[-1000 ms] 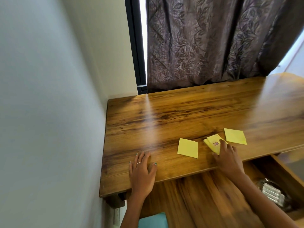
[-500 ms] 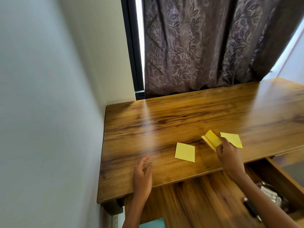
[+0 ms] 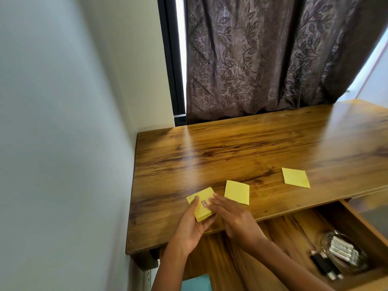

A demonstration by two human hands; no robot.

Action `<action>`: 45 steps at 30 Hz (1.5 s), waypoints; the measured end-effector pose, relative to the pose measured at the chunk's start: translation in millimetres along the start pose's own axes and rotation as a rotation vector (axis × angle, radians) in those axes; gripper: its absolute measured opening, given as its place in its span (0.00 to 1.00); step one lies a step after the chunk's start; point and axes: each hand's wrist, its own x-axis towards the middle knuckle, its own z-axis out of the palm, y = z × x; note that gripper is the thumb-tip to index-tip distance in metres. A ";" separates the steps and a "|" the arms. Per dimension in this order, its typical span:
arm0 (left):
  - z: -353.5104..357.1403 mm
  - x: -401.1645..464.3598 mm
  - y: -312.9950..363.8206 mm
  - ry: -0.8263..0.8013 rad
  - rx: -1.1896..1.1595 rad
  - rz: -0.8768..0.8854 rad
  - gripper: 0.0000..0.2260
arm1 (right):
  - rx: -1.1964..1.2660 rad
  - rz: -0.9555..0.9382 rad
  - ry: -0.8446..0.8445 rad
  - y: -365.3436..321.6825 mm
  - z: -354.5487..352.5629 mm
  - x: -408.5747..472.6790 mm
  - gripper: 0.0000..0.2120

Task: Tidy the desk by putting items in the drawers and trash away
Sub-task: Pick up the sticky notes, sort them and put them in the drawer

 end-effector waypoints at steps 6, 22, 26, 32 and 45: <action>-11.9 9.2 -1.2 0.185 0.143 0.083 0.06 | -0.041 0.257 0.063 18.3 -6.9 11.5 0.14; -21.8 17.3 -2.0 0.171 0.232 0.058 0.13 | -0.400 0.447 -0.491 71.4 3.3 18.9 0.26; -23.6 17.8 -1.7 0.166 0.215 0.054 0.13 | -0.282 0.516 -0.465 69.8 -2.6 16.1 0.32; -22.2 16.0 -0.3 0.156 0.156 0.042 0.10 | 0.015 0.655 -0.156 51.8 -12.4 21.9 0.21; -29.0 14.4 -5.6 0.003 0.211 0.129 0.21 | -0.138 0.377 -0.328 -48.2 14.9 38.0 0.20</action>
